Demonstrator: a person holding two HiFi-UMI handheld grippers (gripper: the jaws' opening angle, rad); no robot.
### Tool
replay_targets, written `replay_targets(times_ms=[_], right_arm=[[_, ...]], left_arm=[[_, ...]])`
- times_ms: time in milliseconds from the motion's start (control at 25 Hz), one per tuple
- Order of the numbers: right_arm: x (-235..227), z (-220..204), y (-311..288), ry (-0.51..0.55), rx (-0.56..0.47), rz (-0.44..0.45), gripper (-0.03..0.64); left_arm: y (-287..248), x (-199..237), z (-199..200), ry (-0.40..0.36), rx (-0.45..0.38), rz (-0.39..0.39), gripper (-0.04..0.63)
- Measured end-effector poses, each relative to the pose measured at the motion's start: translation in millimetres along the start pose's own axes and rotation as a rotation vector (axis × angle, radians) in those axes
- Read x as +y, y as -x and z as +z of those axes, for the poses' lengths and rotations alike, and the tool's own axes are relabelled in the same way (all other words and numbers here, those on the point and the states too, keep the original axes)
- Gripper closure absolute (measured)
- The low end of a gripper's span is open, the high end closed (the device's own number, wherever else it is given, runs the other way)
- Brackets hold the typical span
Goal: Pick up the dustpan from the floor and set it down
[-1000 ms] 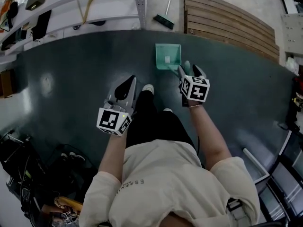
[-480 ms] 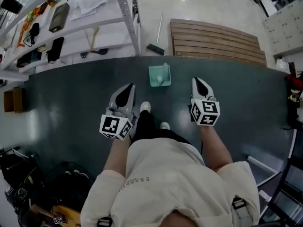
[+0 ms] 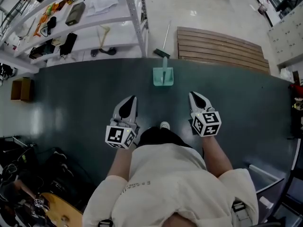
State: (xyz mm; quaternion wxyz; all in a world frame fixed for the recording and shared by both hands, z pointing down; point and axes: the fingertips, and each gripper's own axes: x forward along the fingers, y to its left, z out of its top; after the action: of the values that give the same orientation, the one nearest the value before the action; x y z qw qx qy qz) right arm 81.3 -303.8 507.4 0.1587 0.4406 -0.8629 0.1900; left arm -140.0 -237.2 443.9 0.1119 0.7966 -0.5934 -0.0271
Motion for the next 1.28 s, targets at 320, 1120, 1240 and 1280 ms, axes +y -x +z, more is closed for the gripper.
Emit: replay_targets(times_ms=[320,1120,1240,1280], right_arm=[[36,-50,78,-0.009,0.007,0.004,0.623],[213,-152,264,-0.001,-0.013,-0.035,0.623],[222,-149,271,0.02,-0.037,-0.017,0.623],[225,-148,274,0.031,-0.044,-0.013,0.623]], left_arm=[[79,-22,-9,-0.028,-0.002,-0.005,0.578],[337,-132,-40,-0.004,-0.023,-0.14,0.578],[343,-136,-38,-0.004,-0.038,-0.138,0.578],[345,-138,-36,-0.003,-0.044,-0.135,0.578]])
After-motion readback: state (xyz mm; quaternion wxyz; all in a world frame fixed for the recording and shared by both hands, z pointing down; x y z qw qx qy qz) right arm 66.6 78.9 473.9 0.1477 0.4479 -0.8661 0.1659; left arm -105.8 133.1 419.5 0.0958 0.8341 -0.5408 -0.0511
